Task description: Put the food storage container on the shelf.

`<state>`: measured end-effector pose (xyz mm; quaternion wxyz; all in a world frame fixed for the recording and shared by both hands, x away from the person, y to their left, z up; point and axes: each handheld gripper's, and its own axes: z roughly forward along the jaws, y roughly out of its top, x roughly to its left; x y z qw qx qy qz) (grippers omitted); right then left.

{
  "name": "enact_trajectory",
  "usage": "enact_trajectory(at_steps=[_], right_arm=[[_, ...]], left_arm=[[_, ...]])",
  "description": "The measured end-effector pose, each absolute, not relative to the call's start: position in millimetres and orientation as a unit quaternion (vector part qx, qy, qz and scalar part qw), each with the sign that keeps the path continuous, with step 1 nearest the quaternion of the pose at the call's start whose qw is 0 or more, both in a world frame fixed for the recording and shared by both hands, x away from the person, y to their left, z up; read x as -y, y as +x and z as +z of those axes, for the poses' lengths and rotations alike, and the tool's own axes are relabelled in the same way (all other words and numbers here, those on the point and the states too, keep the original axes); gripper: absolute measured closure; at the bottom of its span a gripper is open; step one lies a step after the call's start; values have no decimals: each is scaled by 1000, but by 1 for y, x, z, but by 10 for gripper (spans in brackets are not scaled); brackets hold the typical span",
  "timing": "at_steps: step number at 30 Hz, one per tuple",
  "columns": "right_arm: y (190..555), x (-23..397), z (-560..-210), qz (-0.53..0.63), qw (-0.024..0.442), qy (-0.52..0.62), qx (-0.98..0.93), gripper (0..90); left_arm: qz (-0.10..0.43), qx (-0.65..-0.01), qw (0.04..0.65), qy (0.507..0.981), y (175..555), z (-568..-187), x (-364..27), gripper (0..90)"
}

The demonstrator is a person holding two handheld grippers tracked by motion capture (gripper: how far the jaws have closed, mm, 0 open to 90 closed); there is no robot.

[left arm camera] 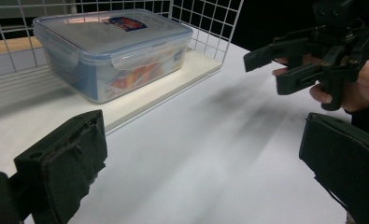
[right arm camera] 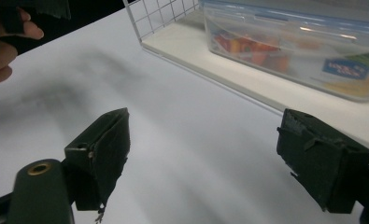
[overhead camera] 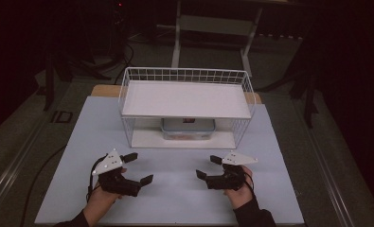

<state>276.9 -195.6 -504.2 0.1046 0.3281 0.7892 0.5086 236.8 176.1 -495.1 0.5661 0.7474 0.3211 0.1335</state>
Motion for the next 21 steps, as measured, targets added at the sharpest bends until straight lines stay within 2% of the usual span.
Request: enact_trajectory(at_steps=[14, 21], right_arm=[[257, 238, -508, 490, 133, 340, -791, 176], [257, 254, -511, 491, 129, 366, -780, 177]], left_arm=[[141, -330, 549, 755, 230, -502, -193, 8], [136, -332, 549, 755, 231, -505, -195, 8]])
